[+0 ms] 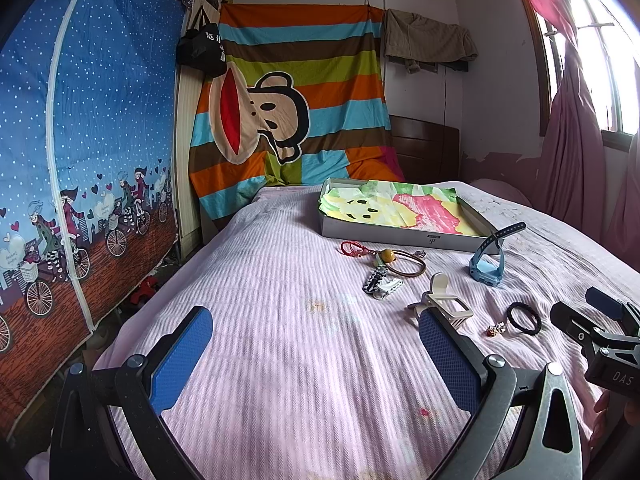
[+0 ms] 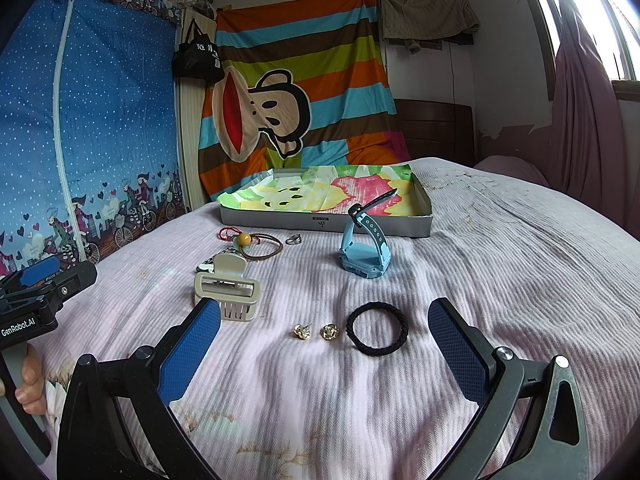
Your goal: Organize jewelry
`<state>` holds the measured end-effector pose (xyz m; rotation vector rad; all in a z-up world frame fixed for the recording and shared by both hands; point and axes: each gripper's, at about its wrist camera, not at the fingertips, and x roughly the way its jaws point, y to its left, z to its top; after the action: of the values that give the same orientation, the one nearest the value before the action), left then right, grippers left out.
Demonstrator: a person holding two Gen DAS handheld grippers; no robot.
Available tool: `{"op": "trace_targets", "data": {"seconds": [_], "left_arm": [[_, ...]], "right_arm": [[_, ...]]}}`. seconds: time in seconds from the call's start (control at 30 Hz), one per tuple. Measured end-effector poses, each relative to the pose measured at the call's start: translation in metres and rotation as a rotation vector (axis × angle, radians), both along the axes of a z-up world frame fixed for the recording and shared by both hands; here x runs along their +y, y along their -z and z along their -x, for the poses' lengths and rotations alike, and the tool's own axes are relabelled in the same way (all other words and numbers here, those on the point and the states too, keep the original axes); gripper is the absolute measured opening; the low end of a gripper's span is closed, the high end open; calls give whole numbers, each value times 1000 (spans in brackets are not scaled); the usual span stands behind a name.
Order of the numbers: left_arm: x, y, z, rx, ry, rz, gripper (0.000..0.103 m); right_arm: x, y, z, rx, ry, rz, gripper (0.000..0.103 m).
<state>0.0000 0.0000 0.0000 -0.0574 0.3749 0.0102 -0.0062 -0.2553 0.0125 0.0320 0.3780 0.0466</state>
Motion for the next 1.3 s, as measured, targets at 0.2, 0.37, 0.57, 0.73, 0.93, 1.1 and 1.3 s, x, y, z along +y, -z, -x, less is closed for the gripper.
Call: {"op": "trace_targets", "data": {"seconds": [0.2, 0.37, 0.57, 0.73, 0.93, 1.1, 1.3], "left_arm": [[0, 0, 0, 0, 0, 1, 103], [0, 0, 0, 0, 1, 0, 103], [0, 0, 0, 0, 0, 0, 103], [0, 0, 0, 0, 0, 1, 103], [0, 0, 0, 0, 0, 0, 103], [0, 0, 0, 1, 0, -1, 103], [0, -1, -1, 8, -13, -8, 103]], "right_arm": [[0, 0, 0, 0, 0, -1, 102], [0, -1, 0, 0, 0, 0, 102], [1, -1, 0, 0, 1, 0, 102], [1, -1, 1, 0, 0, 0, 102], [0, -1, 1, 0, 1, -1, 102], [1, -1, 0, 2, -2, 0, 102], [-1, 1, -4, 10, -8, -7, 102]]}}
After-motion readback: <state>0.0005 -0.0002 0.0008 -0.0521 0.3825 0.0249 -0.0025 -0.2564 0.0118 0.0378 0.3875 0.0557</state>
